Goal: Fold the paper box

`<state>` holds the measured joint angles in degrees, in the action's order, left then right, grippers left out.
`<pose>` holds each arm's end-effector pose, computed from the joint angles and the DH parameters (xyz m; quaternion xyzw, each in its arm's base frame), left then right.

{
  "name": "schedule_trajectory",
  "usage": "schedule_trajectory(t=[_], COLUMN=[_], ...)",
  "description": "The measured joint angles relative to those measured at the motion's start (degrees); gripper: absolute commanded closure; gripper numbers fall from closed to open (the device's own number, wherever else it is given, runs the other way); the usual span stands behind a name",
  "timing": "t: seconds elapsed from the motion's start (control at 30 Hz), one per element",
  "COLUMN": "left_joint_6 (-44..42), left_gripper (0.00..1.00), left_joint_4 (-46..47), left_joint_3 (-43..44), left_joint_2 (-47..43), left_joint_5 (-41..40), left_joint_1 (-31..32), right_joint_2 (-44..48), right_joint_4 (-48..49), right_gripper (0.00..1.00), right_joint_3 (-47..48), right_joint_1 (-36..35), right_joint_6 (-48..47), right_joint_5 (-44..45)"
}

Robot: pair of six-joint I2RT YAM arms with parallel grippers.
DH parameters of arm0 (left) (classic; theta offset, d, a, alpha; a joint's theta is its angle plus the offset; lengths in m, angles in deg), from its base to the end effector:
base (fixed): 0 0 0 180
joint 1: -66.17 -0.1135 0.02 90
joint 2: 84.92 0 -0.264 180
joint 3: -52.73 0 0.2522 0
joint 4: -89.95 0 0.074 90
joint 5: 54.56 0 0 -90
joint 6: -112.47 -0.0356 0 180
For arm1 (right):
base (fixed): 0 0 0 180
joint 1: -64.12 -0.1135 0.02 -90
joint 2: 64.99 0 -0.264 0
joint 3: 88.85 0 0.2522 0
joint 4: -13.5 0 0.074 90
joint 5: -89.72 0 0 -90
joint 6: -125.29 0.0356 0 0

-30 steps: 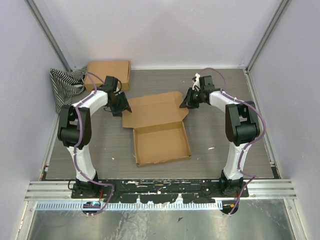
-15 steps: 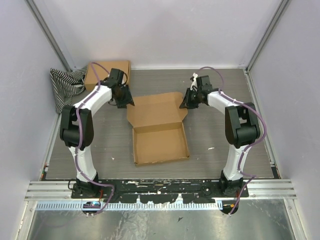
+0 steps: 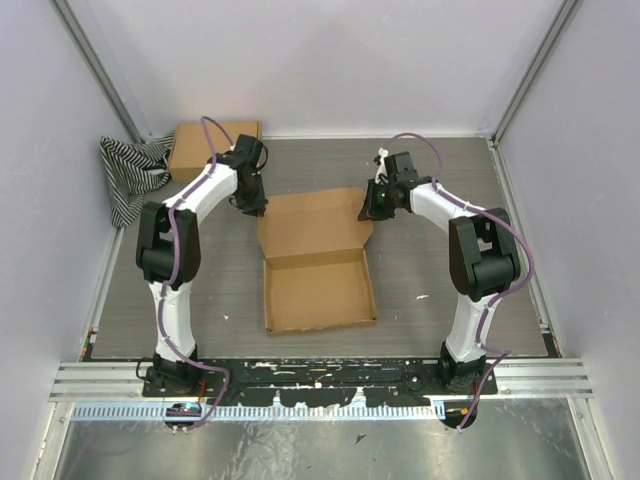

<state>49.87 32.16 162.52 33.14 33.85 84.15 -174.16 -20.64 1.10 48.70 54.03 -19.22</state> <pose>0.4171 -0.1343 0.2100 -0.0832 0.9746 -0.0675 0.1966 0.3913 0.1199 0.1934 -0.0246 0.9375 0.2404 0.2505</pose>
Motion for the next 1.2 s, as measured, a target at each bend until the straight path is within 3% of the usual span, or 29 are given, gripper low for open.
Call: schedule_trajectory(t=[0.07,0.17,0.23,0.33,0.47,0.6,0.83,1.0,1.2], left_joint_6=[-0.6,-1.4,-1.6,-2.0,-3.8,-5.4,-7.6,-8.8,-11.1], left_gripper=[0.98,1.0,1.0,1.0,1.0,1.0,1.0,1.0,1.0], left_joint_4=[-0.9,-1.6,-1.5,0.1,6.8,17.2,43.2,56.3,64.2], left_joint_3=[1.2,2.4,2.6,1.4,-6.1,-16.2,-36.3,-43.7,-47.3], left_joint_2=[1.2,1.7,1.7,1.0,-5.4,-14.8,-30.0,-33.7,-36.1], left_joint_5=[-0.7,-0.9,-1.4,-2.1,-3.6,-5.4,-4.9,-2.7,-2.3], left_joint_1=[0.3,0.7,1.2,1.7,2.6,3.3,3.3,3.8,6.2], right_joint_2=[0.0,0.1,0.1,0.1,0.1,1.0,5.4,7.8,8.0], right_joint_4=[-0.5,-1.0,-1.4,-2.2,-4.4,-7.3,-11.4,-13.7,-17.1], right_gripper=[0.95,0.93,0.84,0.61,0.52,0.5,0.52,0.56,0.63], right_joint_3=[0.1,0.2,0.4,1.0,2.7,5.5,9.8,10.7,11.2], right_joint_1=[-0.2,-0.3,-0.4,-0.6,-0.6,-0.1,2.6,3.6,3.2], right_joint_6=[-0.2,-0.5,-0.7,-1.0,-2.5,-3.9,-6.9,-9.2,-11.2], right_joint_5=[0.4,0.8,1.1,1.7,2.6,3.4,1.6,-2.1,-7.5])
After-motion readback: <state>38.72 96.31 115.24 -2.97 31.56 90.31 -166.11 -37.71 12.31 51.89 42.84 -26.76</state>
